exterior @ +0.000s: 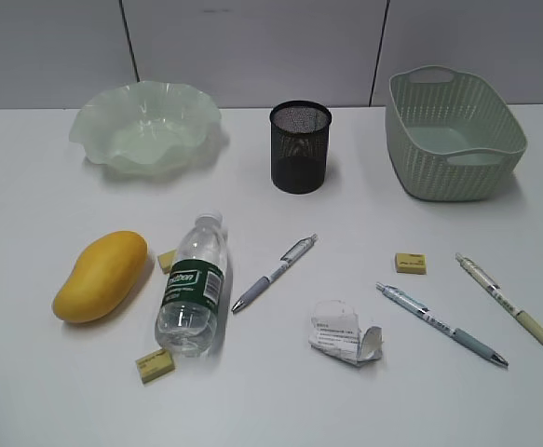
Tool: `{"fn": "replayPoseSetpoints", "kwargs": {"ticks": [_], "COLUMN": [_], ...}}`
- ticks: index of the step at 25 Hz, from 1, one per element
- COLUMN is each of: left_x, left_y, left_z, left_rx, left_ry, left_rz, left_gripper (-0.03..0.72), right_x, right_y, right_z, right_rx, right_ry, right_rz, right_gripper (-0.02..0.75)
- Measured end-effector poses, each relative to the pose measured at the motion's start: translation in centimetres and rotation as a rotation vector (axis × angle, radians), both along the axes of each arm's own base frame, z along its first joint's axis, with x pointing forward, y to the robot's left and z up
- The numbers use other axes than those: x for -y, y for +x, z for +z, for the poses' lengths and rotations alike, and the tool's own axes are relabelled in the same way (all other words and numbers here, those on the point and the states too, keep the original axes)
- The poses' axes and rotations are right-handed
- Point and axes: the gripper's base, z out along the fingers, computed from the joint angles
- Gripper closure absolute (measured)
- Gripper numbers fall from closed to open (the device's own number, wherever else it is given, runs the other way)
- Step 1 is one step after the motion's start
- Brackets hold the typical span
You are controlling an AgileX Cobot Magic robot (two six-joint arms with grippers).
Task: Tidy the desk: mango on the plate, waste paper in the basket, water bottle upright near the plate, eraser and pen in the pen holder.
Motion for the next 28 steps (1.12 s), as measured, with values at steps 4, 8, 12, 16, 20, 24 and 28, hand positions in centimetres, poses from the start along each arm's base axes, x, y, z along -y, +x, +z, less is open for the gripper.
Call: {"fn": "replayPoseSetpoints", "kwargs": {"ticks": [4, 8, 12, 16, 20, 24, 28], "left_x": [0.5, 1.5, 3.2, 5.8, 9.2, 11.9, 13.8], "left_y": [3.0, 6.8, 11.2, 14.9, 18.9, 22.4, 25.3], "left_z": [1.4, 1.7, 0.7, -0.2, -2.2, -4.0, -6.0], "left_rx": [-0.124, -0.265, -0.427, -0.492, -0.529, -0.539, -0.545], "left_ry": [-0.021, -0.024, 0.035, 0.088, 0.119, 0.132, 0.125], "left_rz": [-0.013, -0.074, -0.155, -0.225, -0.303, -0.344, -0.359], "left_gripper": [0.111, 0.111, 0.076, 0.043, 0.041, 0.041, 0.041], "right_x": [0.0, 0.0, 0.0, 0.0, 0.0, 0.0, 0.0], "right_y": [0.0, 0.0, 0.0, 0.0, 0.0, 0.0, 0.0], "right_z": [0.0, 0.0, 0.0, 0.0, 0.0, 0.0, 0.0], "right_rx": [0.0, 0.0, 0.0, 0.0, 0.0, 0.0, 0.0], "right_ry": [0.0, 0.0, 0.0, 0.0, 0.0, 0.0, 0.0], "right_rz": [0.0, 0.0, 0.0, 0.0, 0.0, 0.0, 0.0], "right_gripper": [0.3, 0.3, 0.3, 0.3, 0.3, 0.3, 0.3]}}
